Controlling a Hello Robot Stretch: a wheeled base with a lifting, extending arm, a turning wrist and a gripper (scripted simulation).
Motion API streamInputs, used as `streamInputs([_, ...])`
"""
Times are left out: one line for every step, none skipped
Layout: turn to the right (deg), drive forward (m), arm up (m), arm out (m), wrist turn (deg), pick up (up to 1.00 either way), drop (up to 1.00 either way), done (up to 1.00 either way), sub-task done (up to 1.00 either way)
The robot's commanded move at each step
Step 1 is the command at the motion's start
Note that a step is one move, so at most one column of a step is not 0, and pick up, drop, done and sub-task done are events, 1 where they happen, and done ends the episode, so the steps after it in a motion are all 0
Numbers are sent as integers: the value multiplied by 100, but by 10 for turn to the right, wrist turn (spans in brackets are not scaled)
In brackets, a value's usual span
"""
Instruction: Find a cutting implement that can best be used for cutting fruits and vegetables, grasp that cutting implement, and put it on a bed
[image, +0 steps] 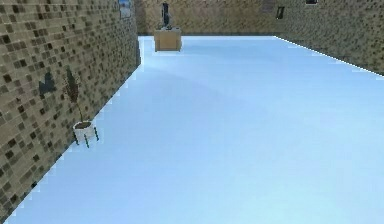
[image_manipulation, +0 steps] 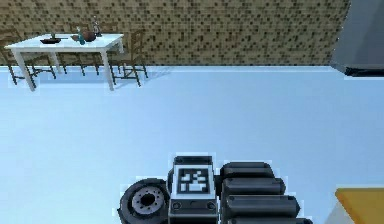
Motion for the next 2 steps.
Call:
streamInputs([-60, 0, 0, 0, 0, 0, 0, 0, 0])
streamInputs([0, 100, 0, 0, 0, 0, 0, 0, 0])
